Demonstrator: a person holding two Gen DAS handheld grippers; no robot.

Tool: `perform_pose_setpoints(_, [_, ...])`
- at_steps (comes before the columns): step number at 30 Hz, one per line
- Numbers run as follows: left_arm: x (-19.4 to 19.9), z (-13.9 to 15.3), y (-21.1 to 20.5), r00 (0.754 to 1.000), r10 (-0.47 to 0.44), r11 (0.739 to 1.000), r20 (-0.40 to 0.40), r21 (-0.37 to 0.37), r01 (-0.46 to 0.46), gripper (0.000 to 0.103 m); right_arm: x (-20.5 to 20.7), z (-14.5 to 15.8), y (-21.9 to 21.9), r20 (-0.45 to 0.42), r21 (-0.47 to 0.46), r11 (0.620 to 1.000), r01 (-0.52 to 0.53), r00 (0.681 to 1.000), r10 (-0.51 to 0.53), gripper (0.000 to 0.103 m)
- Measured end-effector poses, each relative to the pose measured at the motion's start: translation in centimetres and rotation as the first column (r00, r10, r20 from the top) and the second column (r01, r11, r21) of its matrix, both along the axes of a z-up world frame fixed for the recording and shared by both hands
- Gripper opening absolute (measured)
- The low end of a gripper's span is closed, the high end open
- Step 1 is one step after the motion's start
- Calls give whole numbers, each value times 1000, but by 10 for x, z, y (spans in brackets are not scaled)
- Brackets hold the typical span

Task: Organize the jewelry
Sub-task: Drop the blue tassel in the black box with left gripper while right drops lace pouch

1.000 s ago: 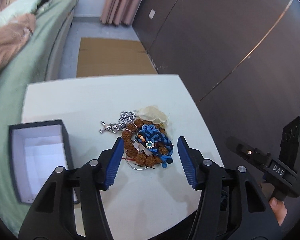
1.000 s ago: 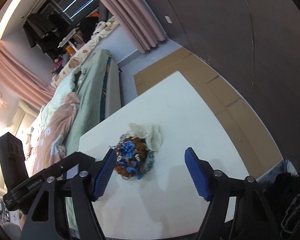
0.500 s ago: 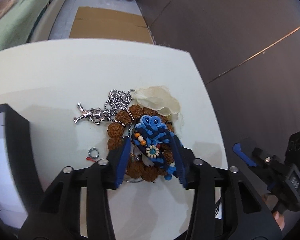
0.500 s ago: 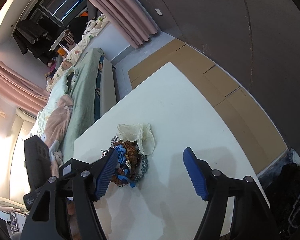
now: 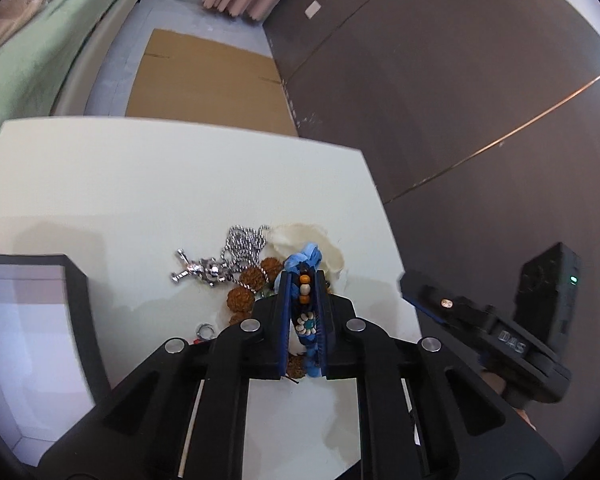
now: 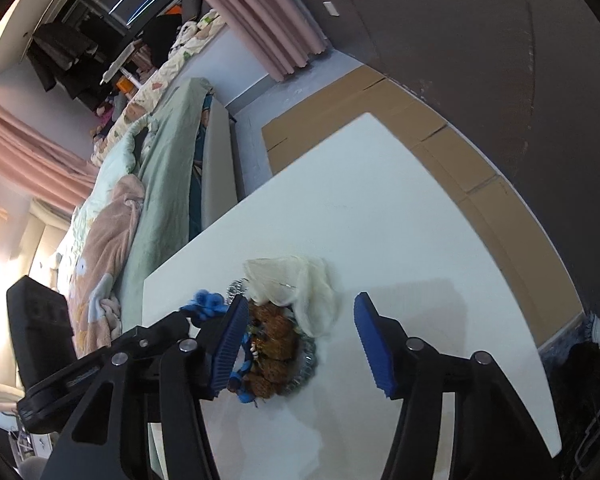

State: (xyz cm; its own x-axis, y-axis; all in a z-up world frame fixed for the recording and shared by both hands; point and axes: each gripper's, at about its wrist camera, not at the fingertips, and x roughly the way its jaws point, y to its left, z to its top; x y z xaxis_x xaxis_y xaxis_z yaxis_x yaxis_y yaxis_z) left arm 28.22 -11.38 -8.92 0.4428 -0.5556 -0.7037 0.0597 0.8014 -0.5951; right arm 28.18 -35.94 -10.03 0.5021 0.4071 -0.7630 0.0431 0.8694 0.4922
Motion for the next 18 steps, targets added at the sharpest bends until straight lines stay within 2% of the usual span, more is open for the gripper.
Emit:
perform_pose_setpoints(5, [-8, 18, 20, 998, 34, 999, 44, -12, -33, 12, 16, 1, 29, -1, -72, 996, -60, 998, 60, 56])
perform_pose_setpoints(13, [-24, 37, 59, 989, 118, 993, 90, 12, -120, 12, 44, -1, 66, -34, -182, 974, -132, 991, 128, 56])
perform_pose_setpoints(16, [-31, 47, 76, 984, 143, 989, 105, 17, -146, 12, 51, -9, 77, -76, -226, 960, -163, 986, 149, 41])
perform_pose_setpoints(17, [-34, 51, 80, 982, 149, 988, 113, 21, -152, 12, 53, -14, 79, -94, -233, 958, -168, 984, 150, 30])
perform_pose_setpoints(18, [-37, 55, 85, 980, 155, 987, 122, 24, -159, 12, 54, -17, 80, -105, -236, 957, -169, 983, 148, 15])
